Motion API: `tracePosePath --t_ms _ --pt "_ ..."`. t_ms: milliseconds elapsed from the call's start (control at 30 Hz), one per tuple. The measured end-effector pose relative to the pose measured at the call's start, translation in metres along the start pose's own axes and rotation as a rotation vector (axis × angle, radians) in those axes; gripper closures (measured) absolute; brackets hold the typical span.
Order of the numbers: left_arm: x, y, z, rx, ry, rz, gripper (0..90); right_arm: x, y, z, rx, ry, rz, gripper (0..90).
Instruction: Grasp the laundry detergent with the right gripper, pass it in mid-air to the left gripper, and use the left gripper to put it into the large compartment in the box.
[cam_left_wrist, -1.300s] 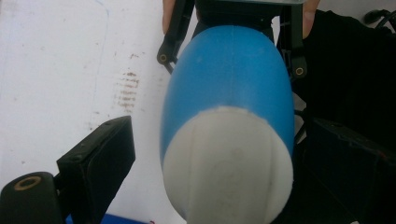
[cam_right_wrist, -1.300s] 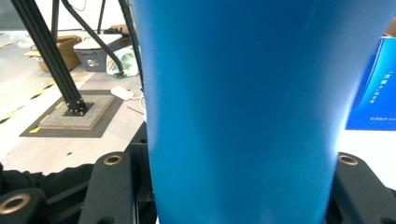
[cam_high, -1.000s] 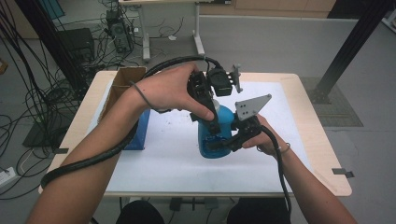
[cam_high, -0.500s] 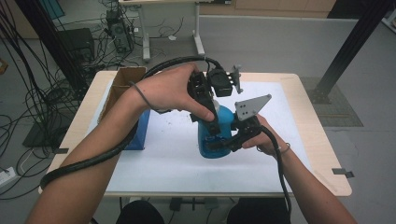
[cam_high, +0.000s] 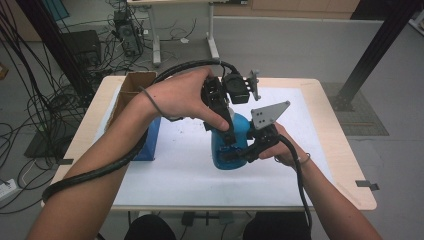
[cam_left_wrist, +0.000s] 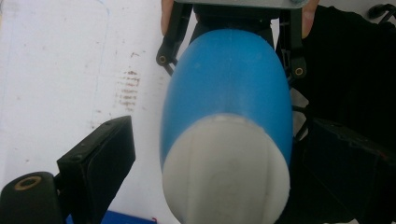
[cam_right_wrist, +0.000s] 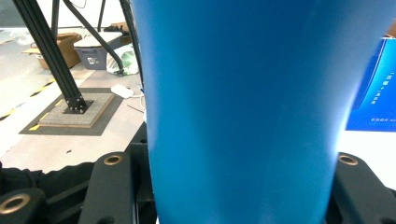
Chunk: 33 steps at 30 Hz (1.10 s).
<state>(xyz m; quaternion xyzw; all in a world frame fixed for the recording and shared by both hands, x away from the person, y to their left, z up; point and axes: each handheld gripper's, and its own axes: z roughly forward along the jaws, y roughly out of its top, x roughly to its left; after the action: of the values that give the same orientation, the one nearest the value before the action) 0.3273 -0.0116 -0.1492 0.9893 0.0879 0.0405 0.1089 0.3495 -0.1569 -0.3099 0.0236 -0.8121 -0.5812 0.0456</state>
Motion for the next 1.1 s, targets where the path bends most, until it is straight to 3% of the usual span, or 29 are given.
tracePosePath --t_ms 467,1100 --pt "-0.0005 0.0029 0.0012 0.014 -0.005 0.009 11.1 -0.0006 0.0016 0.0025 0.005 0.009 -0.003 44.0" --pt "-0.003 0.01 0.0058 0.06 -0.003 0.051 17.7 0.0008 0.002 0.0028 0.003 0.017 -0.013 44.0"
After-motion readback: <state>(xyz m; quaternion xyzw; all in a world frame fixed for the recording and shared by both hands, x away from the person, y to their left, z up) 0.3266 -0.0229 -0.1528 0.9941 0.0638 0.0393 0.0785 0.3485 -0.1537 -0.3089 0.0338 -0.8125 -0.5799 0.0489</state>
